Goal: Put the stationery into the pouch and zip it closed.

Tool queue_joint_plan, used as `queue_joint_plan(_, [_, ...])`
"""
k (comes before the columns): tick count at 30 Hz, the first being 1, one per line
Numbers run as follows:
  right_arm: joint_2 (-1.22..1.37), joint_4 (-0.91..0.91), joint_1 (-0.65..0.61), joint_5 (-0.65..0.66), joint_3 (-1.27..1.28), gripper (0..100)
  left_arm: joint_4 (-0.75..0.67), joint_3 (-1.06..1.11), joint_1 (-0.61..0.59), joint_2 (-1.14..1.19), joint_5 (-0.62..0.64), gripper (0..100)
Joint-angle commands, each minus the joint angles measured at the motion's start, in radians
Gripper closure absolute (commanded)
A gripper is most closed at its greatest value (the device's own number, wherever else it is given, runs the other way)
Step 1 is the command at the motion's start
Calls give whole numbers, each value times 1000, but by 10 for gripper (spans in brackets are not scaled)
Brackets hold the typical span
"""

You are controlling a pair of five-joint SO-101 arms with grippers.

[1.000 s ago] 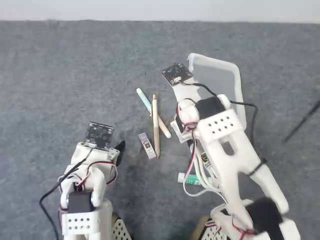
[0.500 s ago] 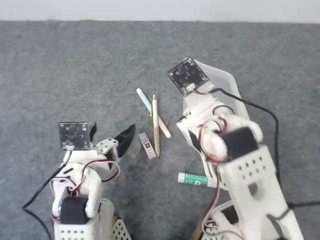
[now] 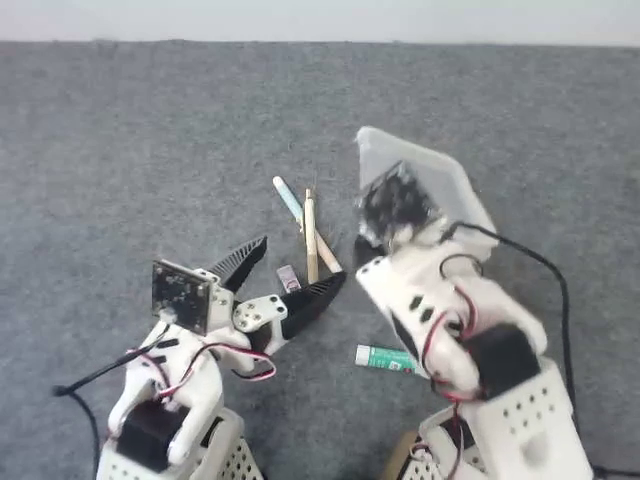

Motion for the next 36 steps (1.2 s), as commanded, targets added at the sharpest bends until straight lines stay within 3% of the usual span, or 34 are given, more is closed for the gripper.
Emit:
queue_joint_plan(1, [-101,-25,-51,29,12,993,-77,33,20,-21,12,636])
queue_joint_plan(9, [-147,-25,-73,29,40,993,-110,68,20,-21,11,636])
queue_joint_plan(18, [-148,-16,-131,29,40,993,-284,194,12,-21,-5,637])
queue_joint_plan(36, [-150,12,-127,35,104,993,-288,209,11,-20,-55,720])
